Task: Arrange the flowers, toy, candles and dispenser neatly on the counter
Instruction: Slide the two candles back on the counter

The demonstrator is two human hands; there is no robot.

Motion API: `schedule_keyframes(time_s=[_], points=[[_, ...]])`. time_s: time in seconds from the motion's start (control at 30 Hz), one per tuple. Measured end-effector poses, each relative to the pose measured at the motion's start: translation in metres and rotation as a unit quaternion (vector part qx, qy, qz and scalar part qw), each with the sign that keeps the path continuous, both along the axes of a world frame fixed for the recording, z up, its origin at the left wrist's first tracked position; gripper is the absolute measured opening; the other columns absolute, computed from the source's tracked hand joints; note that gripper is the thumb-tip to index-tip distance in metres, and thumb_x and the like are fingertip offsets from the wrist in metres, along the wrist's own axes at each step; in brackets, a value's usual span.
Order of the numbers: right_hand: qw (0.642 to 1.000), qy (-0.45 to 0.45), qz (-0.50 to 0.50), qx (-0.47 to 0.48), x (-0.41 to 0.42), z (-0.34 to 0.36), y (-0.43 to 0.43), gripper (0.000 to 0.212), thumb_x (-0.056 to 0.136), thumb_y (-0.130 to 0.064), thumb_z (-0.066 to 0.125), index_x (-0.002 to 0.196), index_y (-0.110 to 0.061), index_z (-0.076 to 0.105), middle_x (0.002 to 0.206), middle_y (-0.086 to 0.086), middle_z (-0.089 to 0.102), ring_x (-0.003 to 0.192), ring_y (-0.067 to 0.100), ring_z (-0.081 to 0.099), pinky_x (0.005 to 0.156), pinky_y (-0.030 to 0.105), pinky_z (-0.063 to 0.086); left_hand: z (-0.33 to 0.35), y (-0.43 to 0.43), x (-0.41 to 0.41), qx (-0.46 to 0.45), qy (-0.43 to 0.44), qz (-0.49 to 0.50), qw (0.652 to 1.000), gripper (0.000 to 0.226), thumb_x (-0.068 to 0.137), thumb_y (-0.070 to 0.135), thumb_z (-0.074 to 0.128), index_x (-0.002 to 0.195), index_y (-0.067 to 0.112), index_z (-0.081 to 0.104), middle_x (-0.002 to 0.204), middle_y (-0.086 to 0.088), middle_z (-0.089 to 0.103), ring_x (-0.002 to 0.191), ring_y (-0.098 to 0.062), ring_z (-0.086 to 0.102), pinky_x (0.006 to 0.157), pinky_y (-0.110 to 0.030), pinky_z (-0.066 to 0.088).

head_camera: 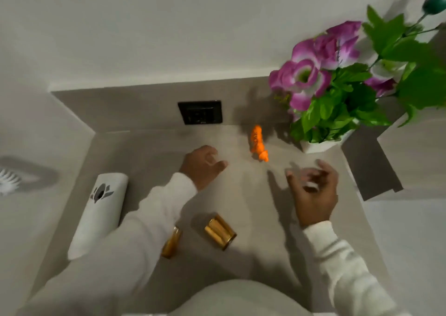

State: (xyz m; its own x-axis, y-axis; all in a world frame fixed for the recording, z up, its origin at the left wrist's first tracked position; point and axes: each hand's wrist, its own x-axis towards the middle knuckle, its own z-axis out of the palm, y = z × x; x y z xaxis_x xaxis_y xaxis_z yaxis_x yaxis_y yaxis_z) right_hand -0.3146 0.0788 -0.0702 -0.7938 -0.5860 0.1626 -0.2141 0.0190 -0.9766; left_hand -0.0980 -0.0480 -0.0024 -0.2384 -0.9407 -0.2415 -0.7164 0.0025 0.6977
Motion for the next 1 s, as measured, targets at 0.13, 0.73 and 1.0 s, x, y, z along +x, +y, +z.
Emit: schedule_keyframes(time_s=[0.13, 0.73, 1.0], points=[[0.953, -0.009, 0.271, 0.133, 0.069, 0.014, 0.022, 0.026, 0.063, -0.030, 0.086, 0.077, -0.024, 0.065, 0.063, -0.007, 0.063, 0.056, 0.002, 0.055, 0.060, 0.023, 0.049, -0.014, 0.067, 0.099, -0.004, -0.117, 0.021, 0.993, 0.048, 0.074, 0.034, 0.074, 0.116, 0.017, 0.058, 0.116, -0.008, 0.062, 0.102, -0.024, 0.058, 0.088, -0.032, 0.044], [0.950, 0.086, 0.243, 0.177, 0.134, -0.006, 0.016, 0.051, 0.054, -0.047, 0.084, 0.098, -0.039, 0.061, 0.091, -0.016, 0.069, 0.083, -0.001, 0.064, 0.071, 0.008, 0.047, -0.067, 0.096, 0.099, -0.081, 0.189, 0.156, 0.966, 0.065, 0.064, 0.012, 0.083, 0.114, 0.037, 0.049, 0.107, 0.010, 0.062, 0.097, -0.013, 0.064, 0.083, -0.020, 0.052], [0.955, 0.096, 0.209, 0.185, 0.142, -0.017, 0.011, 0.072, 0.057, -0.045, 0.091, 0.118, -0.031, 0.056, 0.105, -0.019, 0.061, 0.092, -0.002, 0.059, 0.077, 0.002, 0.041, -0.081, 0.090, 0.095, -0.099, 0.164, 0.096, 0.977, 0.066, 0.068, 0.008, 0.081, 0.120, 0.028, 0.046, 0.118, 0.003, 0.059, 0.108, -0.017, 0.059, 0.090, -0.021, 0.051]])
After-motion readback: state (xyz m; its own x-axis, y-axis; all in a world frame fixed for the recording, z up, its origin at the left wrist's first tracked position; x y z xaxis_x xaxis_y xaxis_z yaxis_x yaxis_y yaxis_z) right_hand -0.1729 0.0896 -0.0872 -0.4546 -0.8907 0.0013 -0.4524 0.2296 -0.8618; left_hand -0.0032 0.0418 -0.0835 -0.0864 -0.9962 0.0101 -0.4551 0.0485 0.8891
